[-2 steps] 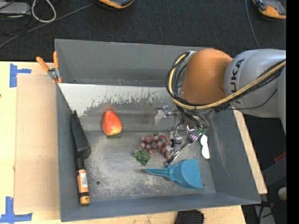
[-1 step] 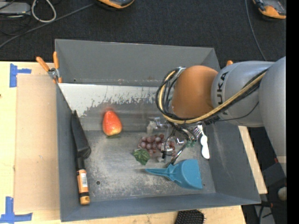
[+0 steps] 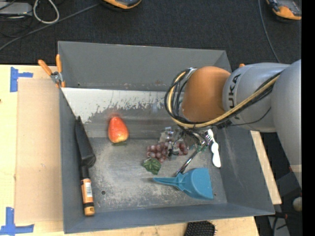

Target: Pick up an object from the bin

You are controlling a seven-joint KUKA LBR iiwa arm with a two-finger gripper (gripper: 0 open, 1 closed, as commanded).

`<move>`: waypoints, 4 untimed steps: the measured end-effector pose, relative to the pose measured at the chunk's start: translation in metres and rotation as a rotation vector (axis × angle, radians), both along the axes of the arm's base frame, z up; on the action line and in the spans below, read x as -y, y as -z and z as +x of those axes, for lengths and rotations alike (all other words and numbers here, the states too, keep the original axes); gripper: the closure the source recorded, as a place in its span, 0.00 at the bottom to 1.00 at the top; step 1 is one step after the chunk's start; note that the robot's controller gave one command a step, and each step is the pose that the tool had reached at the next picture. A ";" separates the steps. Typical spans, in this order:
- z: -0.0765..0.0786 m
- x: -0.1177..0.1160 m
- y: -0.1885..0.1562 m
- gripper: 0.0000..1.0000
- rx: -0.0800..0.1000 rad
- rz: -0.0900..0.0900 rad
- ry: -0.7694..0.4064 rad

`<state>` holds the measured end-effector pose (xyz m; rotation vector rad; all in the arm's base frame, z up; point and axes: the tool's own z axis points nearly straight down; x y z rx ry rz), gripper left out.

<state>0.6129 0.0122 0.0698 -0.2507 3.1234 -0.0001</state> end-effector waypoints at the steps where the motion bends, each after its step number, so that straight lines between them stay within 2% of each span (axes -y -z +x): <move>1: 0.000 0.000 0.000 1.00 0.000 0.000 0.001; 3: 0.000 0.000 -0.040 1.00 0.000 0.000 0.002; 4: -0.003 -0.001 -0.068 1.00 -0.010 0.000 0.003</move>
Offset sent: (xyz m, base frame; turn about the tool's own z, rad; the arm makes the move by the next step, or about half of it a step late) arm 0.0002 0.0000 0.0349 0.0004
